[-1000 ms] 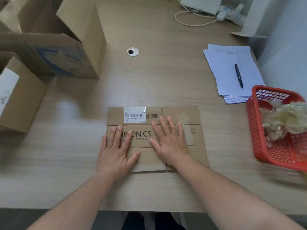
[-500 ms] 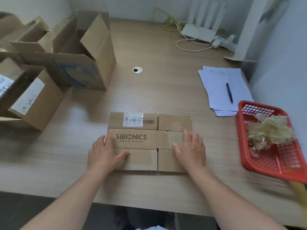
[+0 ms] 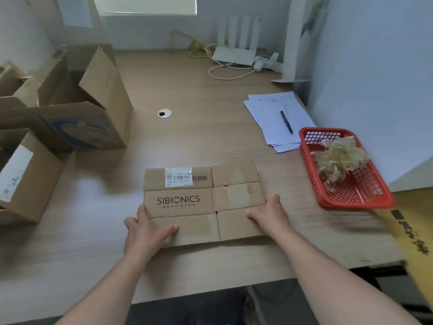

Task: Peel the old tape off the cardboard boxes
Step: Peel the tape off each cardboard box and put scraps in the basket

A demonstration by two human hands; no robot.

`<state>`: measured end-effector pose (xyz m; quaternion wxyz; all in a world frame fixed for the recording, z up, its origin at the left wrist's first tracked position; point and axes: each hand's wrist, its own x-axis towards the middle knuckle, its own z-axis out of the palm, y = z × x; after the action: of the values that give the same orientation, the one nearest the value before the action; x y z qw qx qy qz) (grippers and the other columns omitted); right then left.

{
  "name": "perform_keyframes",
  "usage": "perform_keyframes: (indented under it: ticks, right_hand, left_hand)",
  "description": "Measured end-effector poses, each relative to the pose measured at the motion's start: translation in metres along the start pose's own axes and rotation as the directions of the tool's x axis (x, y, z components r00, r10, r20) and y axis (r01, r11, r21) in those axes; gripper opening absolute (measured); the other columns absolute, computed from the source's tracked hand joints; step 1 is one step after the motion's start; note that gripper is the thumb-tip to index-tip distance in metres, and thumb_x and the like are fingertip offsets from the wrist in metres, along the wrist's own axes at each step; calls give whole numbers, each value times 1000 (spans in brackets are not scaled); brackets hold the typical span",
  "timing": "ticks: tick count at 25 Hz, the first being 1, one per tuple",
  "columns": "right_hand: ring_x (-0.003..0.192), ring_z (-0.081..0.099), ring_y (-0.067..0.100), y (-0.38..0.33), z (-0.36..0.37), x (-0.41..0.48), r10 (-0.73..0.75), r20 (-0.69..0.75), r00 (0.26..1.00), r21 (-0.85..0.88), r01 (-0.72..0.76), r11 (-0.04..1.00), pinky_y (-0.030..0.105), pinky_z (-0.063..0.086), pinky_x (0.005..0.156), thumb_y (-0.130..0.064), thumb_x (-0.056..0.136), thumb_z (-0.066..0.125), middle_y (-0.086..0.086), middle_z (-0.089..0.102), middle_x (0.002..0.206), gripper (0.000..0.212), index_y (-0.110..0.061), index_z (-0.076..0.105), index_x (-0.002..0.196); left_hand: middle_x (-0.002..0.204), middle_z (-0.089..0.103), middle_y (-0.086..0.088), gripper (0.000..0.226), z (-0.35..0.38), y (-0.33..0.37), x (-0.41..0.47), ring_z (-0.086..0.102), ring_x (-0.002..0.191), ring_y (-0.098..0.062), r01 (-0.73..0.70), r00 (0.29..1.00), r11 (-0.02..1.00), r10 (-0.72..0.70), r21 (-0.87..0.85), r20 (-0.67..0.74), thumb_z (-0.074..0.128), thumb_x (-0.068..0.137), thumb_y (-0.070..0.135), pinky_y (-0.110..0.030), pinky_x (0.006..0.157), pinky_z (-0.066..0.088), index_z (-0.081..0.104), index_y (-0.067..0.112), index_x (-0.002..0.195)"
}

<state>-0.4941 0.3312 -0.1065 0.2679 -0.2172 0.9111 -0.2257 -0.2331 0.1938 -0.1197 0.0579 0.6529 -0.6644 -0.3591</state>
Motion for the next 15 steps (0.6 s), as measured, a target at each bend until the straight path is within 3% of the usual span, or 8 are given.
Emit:
perform_keyframes:
  ticks: [3,6,9,15]
  right_hand:
    - [126,44,25,16,0,-27,-88,25,996,94,85,992,29,36,99,-25,81,67,7,39,142,81,-25,23,149]
    - [115,45,17,29,-2,-50,-85,33,996,100,81,992,22,32,92,-24,86,61,5,35,138,73,-37,24,148]
    - [100,41,9,44,-5,-82,-28,-53,998,118,34,992,23,34,86,-27,89,57,0,35,132,69,-40,22,147]
    - [98,43,8,100,-49,-156,115,-310,944,213,-49,976,14,33,68,-30,91,56,-3,35,132,66,-45,22,146]
  left_hand:
    - [119,28,-3,100,-6,-9,2,41,99,-18,-137,979,990,142,-45,148,82,69,38,-38,96,39,19,33,146]
    - [114,22,2,94,-9,-16,2,39,96,-16,-215,952,974,225,-70,208,80,73,35,-34,99,37,22,34,147]
    - [116,22,4,97,-9,-10,1,39,99,-15,-314,912,945,327,-95,246,81,73,36,-35,100,38,20,36,148]
    - [118,22,4,98,20,38,-35,40,98,-14,-543,747,827,555,-145,367,81,72,39,-35,97,40,19,39,148]
